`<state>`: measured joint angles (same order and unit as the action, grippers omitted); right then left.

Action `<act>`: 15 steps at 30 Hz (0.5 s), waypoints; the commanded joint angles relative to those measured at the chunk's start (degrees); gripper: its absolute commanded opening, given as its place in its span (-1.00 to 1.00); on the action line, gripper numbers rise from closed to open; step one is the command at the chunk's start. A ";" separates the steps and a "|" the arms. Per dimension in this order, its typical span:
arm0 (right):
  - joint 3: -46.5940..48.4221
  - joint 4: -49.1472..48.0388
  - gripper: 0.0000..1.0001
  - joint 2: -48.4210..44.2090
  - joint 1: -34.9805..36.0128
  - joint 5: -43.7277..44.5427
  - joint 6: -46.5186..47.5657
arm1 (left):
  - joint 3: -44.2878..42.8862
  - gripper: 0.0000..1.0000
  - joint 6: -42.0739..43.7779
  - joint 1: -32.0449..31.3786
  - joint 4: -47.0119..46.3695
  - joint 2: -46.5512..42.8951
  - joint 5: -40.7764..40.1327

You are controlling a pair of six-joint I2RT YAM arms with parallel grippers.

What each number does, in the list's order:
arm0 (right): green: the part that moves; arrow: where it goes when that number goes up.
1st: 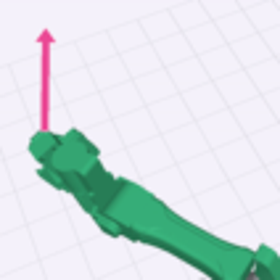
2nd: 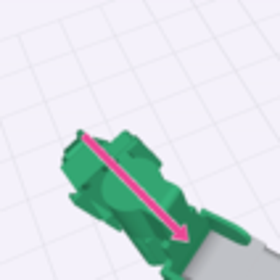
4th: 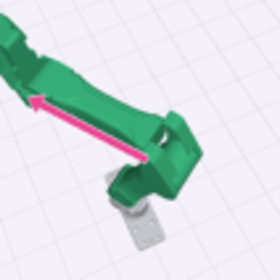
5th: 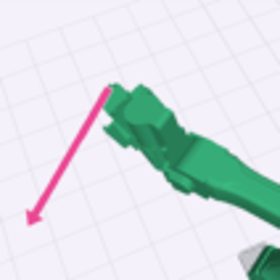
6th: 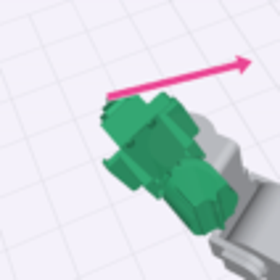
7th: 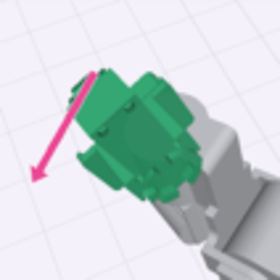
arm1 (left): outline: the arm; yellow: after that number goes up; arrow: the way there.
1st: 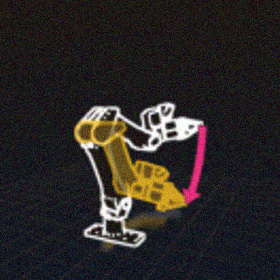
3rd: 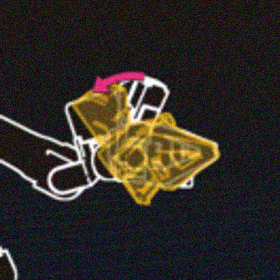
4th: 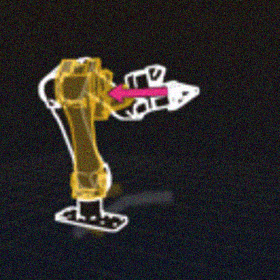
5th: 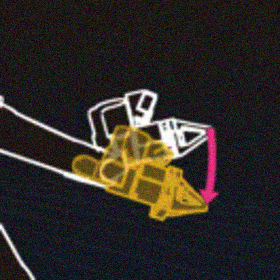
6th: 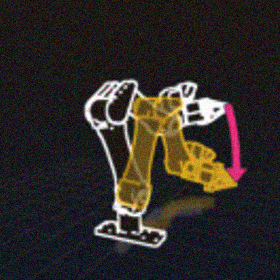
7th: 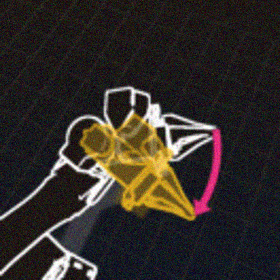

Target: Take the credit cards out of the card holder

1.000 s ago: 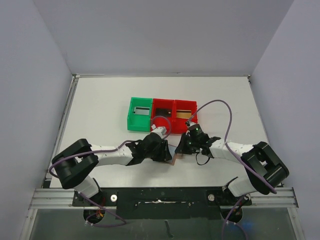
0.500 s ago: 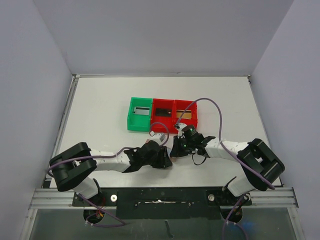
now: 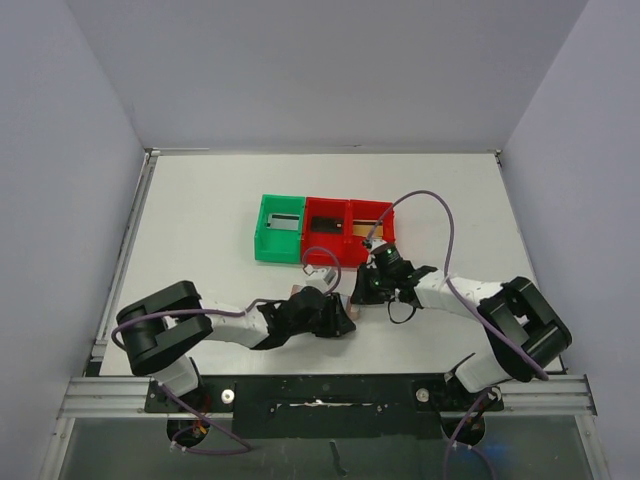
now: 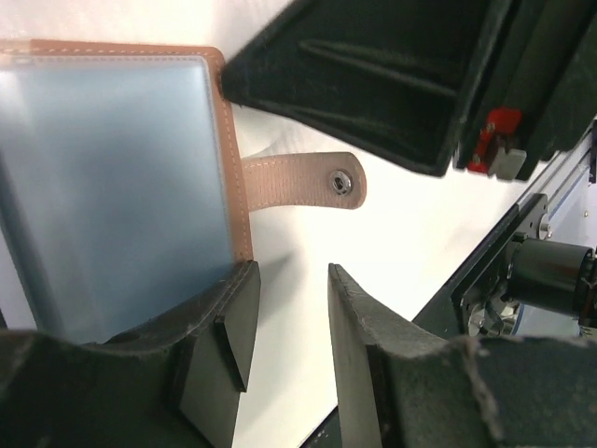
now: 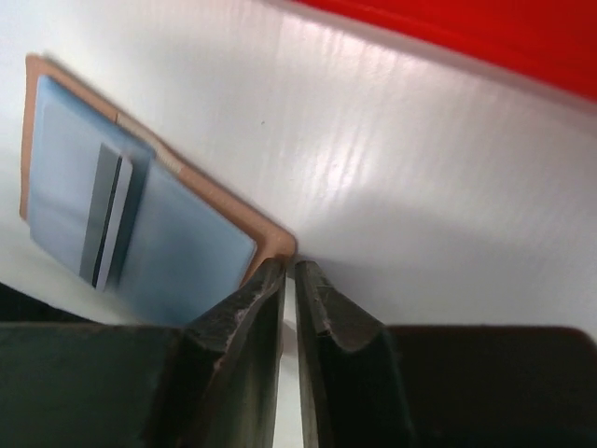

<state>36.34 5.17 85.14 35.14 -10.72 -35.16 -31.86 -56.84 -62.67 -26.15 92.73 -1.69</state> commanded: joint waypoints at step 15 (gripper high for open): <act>9.81 1.60 -0.35 -8.21 0.83 -0.36 -7.55 | -1.43 -0.11 7.95 -1.60 10.92 -18.81 -5.29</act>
<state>44.21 9.85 76.05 34.26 -10.04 -38.98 -32.80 -53.74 -64.45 -19.79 79.59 -6.09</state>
